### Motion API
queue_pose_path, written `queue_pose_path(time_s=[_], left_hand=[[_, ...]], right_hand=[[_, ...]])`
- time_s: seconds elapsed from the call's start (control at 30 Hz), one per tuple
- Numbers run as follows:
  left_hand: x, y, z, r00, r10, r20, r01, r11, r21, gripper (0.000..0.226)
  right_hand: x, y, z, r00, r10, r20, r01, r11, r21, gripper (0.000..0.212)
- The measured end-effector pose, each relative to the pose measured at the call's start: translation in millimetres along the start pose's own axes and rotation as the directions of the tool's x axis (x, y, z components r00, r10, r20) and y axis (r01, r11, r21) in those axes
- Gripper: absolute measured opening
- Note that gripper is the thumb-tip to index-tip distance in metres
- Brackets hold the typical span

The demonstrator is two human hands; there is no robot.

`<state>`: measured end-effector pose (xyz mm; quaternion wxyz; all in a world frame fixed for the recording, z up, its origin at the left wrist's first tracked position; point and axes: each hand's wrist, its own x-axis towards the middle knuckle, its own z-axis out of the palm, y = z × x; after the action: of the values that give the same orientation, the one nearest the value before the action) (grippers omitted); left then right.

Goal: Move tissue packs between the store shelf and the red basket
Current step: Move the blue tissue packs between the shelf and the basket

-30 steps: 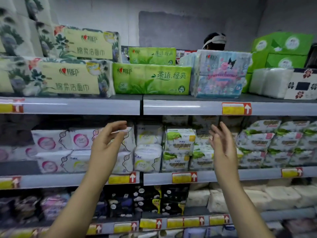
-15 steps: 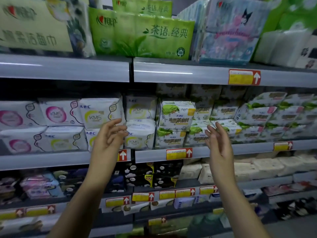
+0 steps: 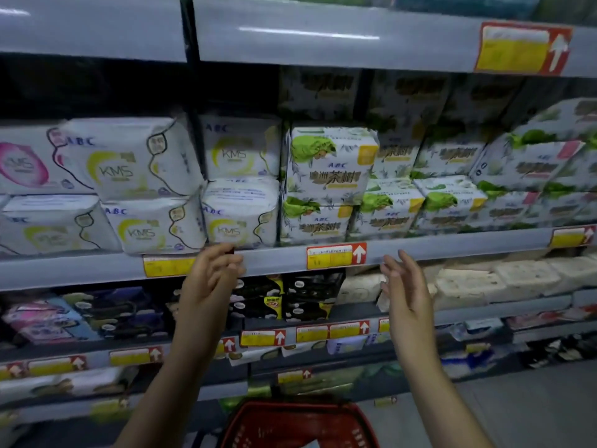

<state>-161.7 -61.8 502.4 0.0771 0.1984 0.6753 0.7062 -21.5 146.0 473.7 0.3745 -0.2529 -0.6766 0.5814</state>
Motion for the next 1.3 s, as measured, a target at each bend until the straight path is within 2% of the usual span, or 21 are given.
queue_pose_path(time_s=[0.13,0.23,0.43,0.57,0.7,1.03,1.13,1.23,1.3], left_hand=[[-14.5,-35.8,-0.7,0.998,-0.051,0.03,0.05,0.999,0.017,0.027],[-22.7,-58.9,-1.3,0.994,-0.113,0.011,0.113,0.993,0.036,0.025],[-38.1,-103.2,1.1,0.979,-0.202,-0.027,0.202,0.979,0.026,0.029],[-47.4,-142.2,-1.4,0.961,-0.272,-0.054,0.277,0.955,0.105,0.02],[-59.7,-173.7,-0.9,0.931,-0.356,-0.074,0.362,0.927,0.092,0.019],[-104.9,-277.3,-14.2,0.845,-0.52,-0.123,0.532,0.841,0.102,0.018],[-121.9,-309.6,-14.6,0.813,-0.567,-0.132,0.582,0.799,0.15,0.016],[-137.8,-341.2,-10.0,0.778,-0.624,-0.073,0.621,0.745,0.244,0.018],[-145.0,-360.0,-9.9,0.78,-0.621,-0.077,0.612,0.732,0.3,0.019]], right_hand=[[-14.3,28.2,-3.7,0.995,0.093,-0.034,-0.094,0.996,-0.008,0.033],[-21.9,46.4,-5.7,0.989,0.135,-0.052,-0.137,0.99,-0.022,0.038],[-43.1,104.4,-7.6,0.962,0.268,-0.058,-0.27,0.962,-0.033,0.026],[-62.6,137.6,-9.1,0.927,0.371,-0.048,-0.374,0.923,-0.087,0.036],[-73.4,165.9,-10.7,0.914,0.4,-0.062,-0.405,0.903,-0.141,0.024],[-122.3,263.7,-12.3,0.848,0.525,-0.067,-0.524,0.815,-0.248,0.029],[-133.6,287.6,-14.4,0.829,0.555,-0.07,-0.548,0.781,-0.298,0.03],[-148.4,321.3,-15.2,0.821,0.566,-0.074,-0.551,0.751,-0.364,0.025],[-161.8,344.4,-12.0,0.805,0.586,-0.093,-0.568,0.715,-0.407,0.036]])
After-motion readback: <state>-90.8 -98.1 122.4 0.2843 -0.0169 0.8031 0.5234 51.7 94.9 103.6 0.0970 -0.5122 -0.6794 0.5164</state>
